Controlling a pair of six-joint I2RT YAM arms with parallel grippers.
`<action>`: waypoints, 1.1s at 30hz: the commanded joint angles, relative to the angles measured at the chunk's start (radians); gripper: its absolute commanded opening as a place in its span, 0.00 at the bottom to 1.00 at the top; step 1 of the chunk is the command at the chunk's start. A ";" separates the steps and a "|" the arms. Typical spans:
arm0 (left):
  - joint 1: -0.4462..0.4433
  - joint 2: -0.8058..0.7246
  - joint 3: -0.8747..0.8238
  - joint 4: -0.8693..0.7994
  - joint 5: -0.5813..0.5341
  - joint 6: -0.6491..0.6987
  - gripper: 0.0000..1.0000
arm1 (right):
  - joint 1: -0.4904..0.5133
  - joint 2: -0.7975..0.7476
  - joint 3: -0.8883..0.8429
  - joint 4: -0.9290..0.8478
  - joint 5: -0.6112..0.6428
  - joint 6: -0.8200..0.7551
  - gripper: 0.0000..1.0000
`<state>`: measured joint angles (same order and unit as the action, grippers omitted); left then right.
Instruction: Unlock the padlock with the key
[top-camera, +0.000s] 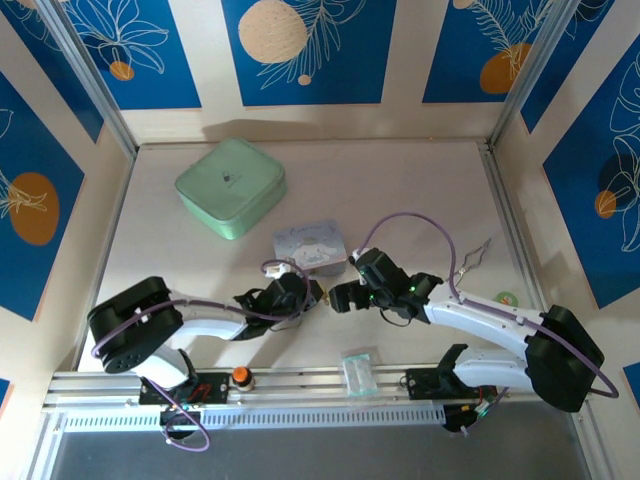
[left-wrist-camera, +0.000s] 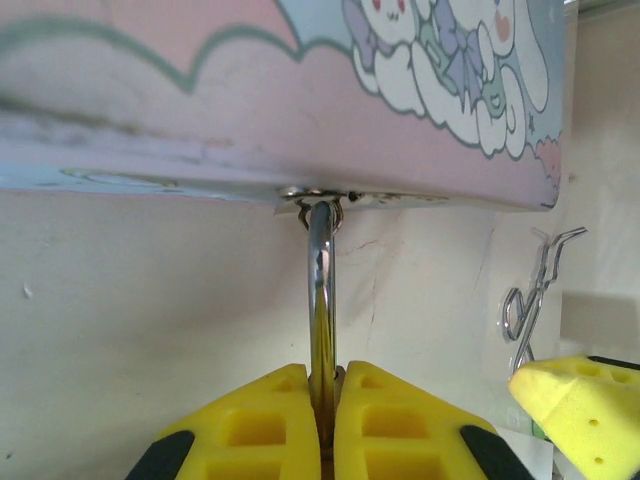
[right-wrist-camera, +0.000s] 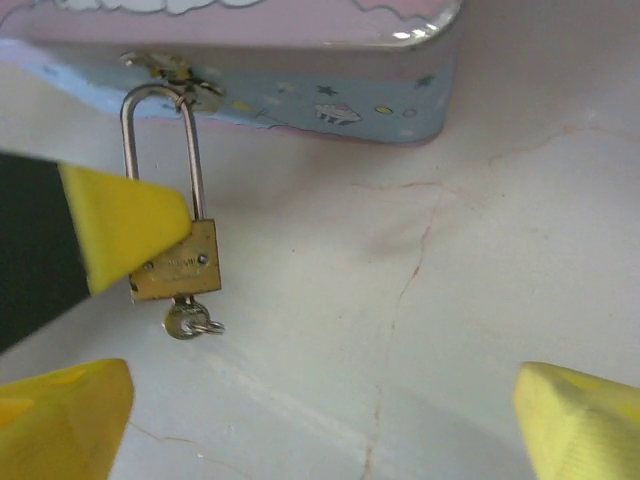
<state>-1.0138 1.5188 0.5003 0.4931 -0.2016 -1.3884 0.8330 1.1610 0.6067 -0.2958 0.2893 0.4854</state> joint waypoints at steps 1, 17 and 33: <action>0.011 -0.045 0.023 -0.019 0.035 0.012 0.00 | 0.007 -0.015 0.005 0.047 -0.029 -0.192 0.83; 0.037 -0.075 0.041 -0.071 0.100 -0.011 0.00 | 0.153 0.098 -0.123 0.437 0.001 -0.377 0.56; 0.037 -0.098 0.031 -0.075 0.094 -0.024 0.00 | 0.214 0.197 -0.167 0.584 0.176 -0.388 0.35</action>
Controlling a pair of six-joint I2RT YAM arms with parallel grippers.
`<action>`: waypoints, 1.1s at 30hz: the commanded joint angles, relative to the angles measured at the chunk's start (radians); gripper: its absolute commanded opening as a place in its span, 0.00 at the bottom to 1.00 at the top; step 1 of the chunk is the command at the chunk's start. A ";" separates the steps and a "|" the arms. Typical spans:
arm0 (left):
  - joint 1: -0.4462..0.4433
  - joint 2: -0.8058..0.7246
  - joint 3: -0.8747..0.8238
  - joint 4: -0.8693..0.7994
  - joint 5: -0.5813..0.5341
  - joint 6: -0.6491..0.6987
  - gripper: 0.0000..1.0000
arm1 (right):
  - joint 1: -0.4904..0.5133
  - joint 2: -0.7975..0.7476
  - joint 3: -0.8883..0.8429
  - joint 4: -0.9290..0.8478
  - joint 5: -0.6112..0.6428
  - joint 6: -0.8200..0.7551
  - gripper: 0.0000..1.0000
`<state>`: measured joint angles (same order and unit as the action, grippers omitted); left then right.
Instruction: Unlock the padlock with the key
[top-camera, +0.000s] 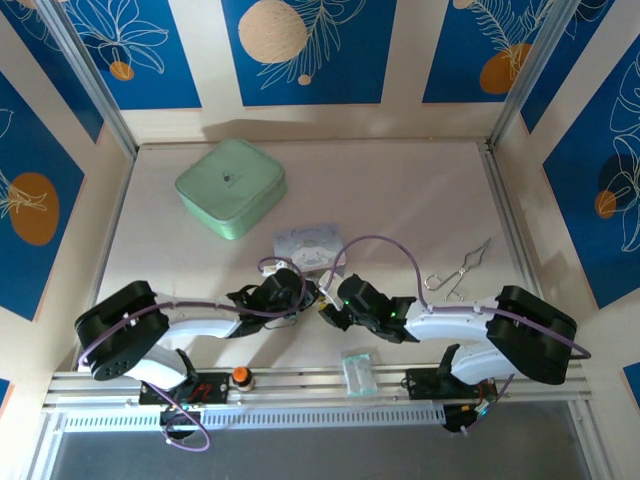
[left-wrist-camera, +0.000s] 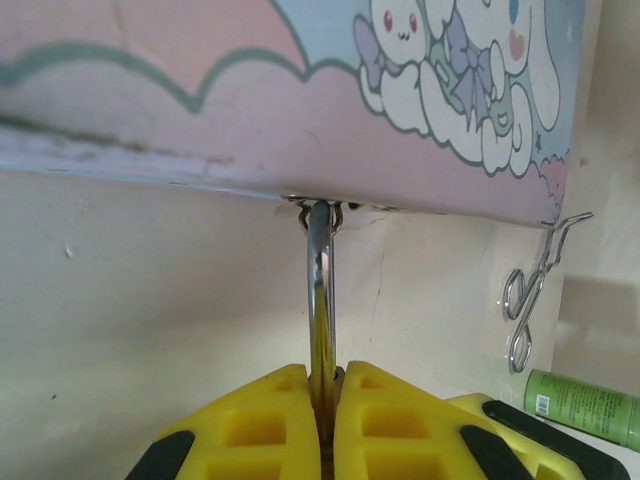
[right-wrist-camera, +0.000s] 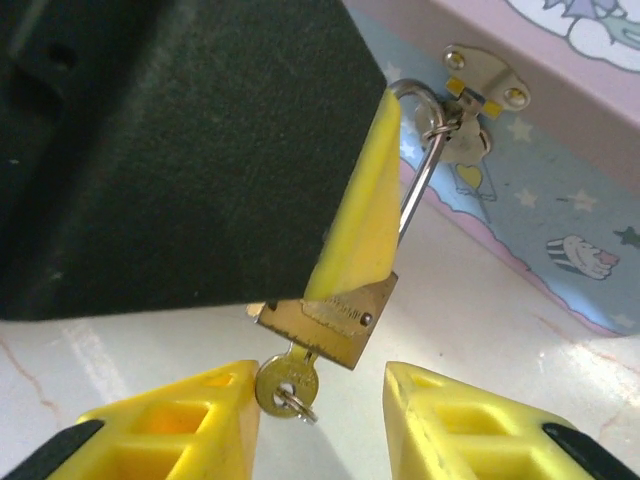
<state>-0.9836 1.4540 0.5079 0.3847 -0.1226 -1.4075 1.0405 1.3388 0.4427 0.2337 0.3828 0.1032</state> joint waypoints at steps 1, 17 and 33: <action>0.006 -0.035 0.023 0.033 0.015 -0.006 0.00 | 0.005 0.029 0.000 0.062 0.082 -0.005 0.34; 0.006 -0.022 -0.013 0.055 0.006 -0.006 0.00 | -0.042 0.065 0.011 0.090 -0.102 0.021 0.13; -0.001 0.066 -0.012 0.109 0.008 0.008 0.13 | -0.069 0.069 0.004 0.110 -0.204 0.081 0.10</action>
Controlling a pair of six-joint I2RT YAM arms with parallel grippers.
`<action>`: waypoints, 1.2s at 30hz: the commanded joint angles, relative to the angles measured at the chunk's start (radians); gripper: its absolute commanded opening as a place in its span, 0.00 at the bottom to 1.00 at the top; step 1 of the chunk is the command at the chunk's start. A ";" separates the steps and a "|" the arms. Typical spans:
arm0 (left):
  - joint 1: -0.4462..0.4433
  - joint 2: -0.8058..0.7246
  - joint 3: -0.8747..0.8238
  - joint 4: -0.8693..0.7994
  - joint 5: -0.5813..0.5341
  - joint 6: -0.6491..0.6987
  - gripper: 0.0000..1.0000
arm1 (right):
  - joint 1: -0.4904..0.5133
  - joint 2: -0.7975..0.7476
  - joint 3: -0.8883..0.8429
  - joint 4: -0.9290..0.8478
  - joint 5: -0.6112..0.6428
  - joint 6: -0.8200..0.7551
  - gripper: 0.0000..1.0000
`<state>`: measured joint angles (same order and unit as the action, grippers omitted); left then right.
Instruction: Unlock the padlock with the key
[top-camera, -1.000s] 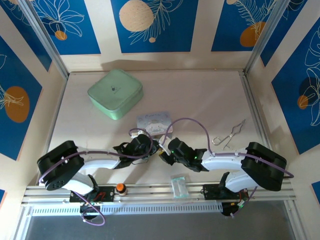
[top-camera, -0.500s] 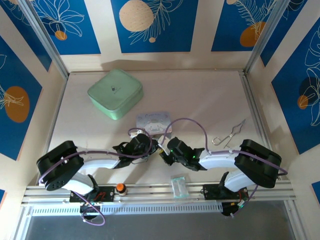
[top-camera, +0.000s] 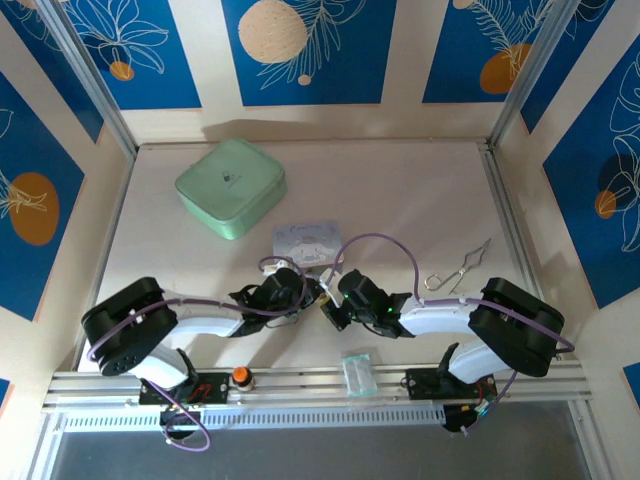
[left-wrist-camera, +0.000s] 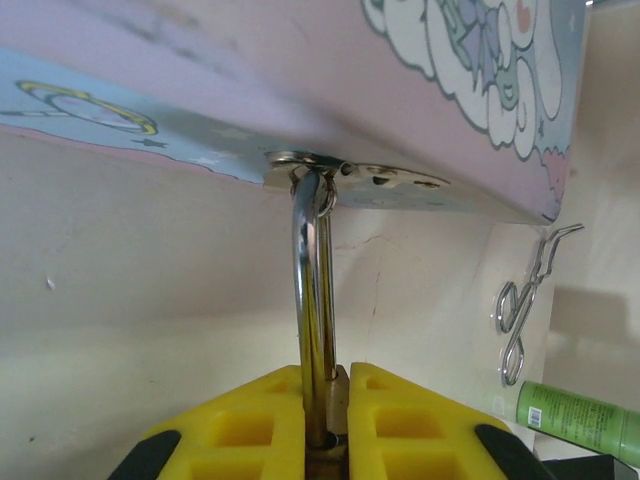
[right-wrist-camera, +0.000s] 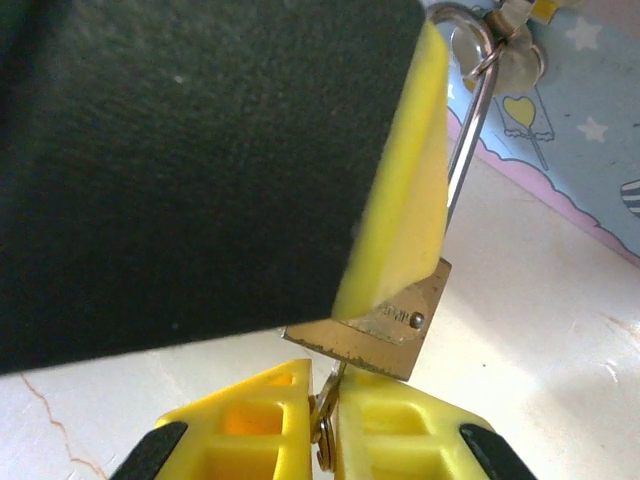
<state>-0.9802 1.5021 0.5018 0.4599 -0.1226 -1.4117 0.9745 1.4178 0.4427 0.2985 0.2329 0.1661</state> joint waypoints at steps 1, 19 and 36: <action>-0.005 0.019 -0.008 0.034 0.006 0.012 0.13 | -0.004 -0.009 0.005 0.044 -0.056 0.022 0.10; -0.007 -0.005 -0.043 0.033 -0.016 0.006 0.00 | -0.170 -0.082 -0.069 0.080 -0.222 0.179 0.26; -0.006 -0.042 -0.043 -0.033 -0.027 0.035 0.00 | -0.205 -0.172 -0.075 -0.013 -0.138 0.231 0.59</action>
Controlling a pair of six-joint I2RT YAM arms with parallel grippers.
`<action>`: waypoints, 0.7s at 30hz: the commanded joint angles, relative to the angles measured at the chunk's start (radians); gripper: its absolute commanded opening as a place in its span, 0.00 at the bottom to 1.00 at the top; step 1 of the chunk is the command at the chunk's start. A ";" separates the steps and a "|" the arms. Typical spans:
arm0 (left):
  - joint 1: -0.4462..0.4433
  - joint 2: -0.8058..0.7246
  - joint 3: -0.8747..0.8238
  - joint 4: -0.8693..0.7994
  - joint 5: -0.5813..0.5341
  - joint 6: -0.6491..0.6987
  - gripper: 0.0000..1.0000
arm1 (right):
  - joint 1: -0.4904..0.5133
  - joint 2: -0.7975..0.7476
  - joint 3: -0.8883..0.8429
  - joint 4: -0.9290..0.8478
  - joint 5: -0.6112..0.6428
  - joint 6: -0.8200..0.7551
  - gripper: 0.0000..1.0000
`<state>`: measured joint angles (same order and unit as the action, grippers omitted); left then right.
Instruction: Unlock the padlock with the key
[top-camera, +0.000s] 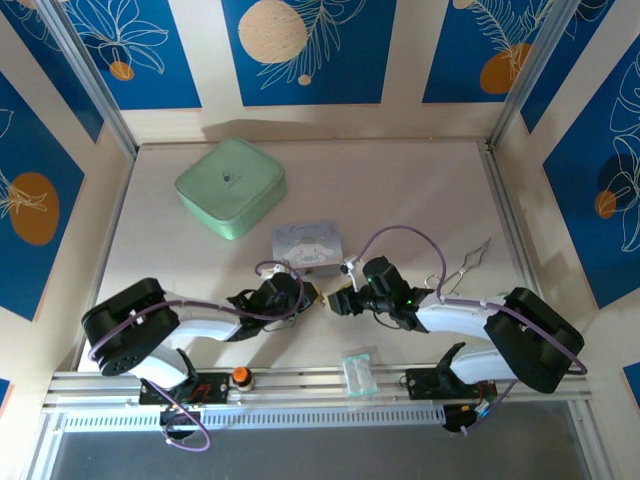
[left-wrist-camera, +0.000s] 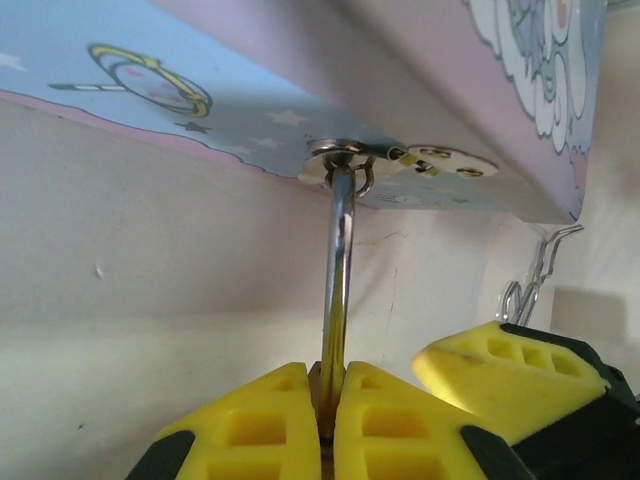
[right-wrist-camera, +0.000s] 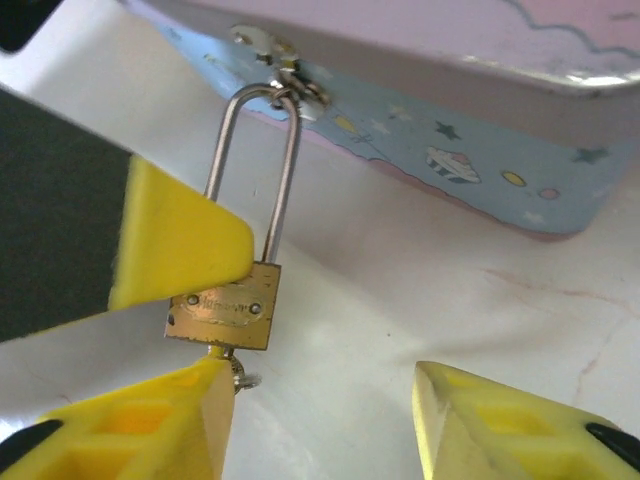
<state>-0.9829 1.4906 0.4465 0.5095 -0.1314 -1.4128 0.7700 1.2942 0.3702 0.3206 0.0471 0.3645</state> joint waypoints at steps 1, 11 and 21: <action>-0.002 -0.033 0.011 -0.100 -0.018 0.045 0.00 | 0.000 -0.070 0.007 -0.062 0.066 0.042 0.64; 0.015 -0.022 0.111 -0.454 -0.027 0.269 0.04 | -0.017 -0.109 0.167 -0.308 0.144 0.092 0.70; 0.024 0.059 0.169 -0.515 -0.043 0.321 0.20 | -0.064 -0.083 0.241 -0.359 0.148 0.086 0.69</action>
<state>-0.9688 1.5074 0.6064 0.1108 -0.1425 -1.1271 0.7223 1.2064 0.5625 0.0021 0.1818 0.4438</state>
